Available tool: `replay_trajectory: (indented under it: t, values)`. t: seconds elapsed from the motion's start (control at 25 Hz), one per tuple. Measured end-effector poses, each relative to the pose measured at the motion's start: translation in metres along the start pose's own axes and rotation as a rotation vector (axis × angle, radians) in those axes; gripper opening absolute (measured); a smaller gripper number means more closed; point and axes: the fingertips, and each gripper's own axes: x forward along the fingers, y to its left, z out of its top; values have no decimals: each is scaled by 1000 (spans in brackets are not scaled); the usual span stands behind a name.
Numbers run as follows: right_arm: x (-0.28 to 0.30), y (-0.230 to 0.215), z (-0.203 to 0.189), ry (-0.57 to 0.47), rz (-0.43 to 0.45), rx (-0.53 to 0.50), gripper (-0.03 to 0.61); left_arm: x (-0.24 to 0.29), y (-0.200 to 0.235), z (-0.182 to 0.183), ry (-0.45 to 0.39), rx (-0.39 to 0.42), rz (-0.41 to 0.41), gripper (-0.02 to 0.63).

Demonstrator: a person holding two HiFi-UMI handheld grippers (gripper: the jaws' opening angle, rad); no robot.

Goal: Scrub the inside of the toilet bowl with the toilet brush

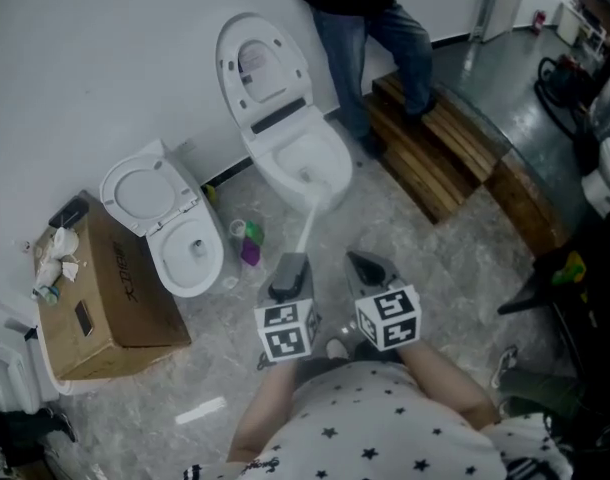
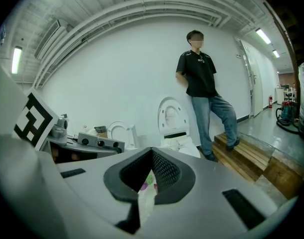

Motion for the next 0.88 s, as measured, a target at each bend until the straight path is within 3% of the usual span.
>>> replay_trajectory:
  t: [0.4,0.88]
  values:
    - [13,12,-2,53,26,-35,6,9,27,-1,-10,-28,9,152]
    - [82,-17,15,71,70,-29,6,56,51,23,38,-34,44,152]
